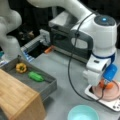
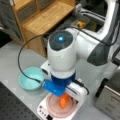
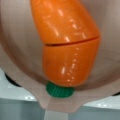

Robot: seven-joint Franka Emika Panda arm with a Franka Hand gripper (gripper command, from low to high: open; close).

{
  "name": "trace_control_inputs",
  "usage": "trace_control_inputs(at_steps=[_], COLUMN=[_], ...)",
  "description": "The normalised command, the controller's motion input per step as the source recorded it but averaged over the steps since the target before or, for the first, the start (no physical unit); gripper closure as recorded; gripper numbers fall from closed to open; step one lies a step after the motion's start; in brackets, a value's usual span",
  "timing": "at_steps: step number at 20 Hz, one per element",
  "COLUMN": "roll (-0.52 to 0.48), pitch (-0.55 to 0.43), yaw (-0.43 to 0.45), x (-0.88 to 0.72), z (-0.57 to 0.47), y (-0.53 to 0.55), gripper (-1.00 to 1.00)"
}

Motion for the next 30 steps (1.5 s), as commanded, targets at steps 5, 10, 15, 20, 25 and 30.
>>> trace_control_inputs(at_steps=[5,10,15,20,25,30], roll=[-0.206,-0.192,-0.222,-0.236,-0.252,-0.254], pitch=[0.05,0.05,0.049,0.025,-0.007,-0.039], yaw=[0.078,0.093,0.087,0.094,0.111,0.109], x=[0.28,0.23,0.19,0.17,0.12,0.08], z=[-0.03,-0.09,-0.05,-0.02,-0.1,-0.11], y=[0.06,0.06,0.06,0.04,0.03,0.03], gripper=[-1.0,-1.0,-1.0,-1.0,-1.0,-1.0])
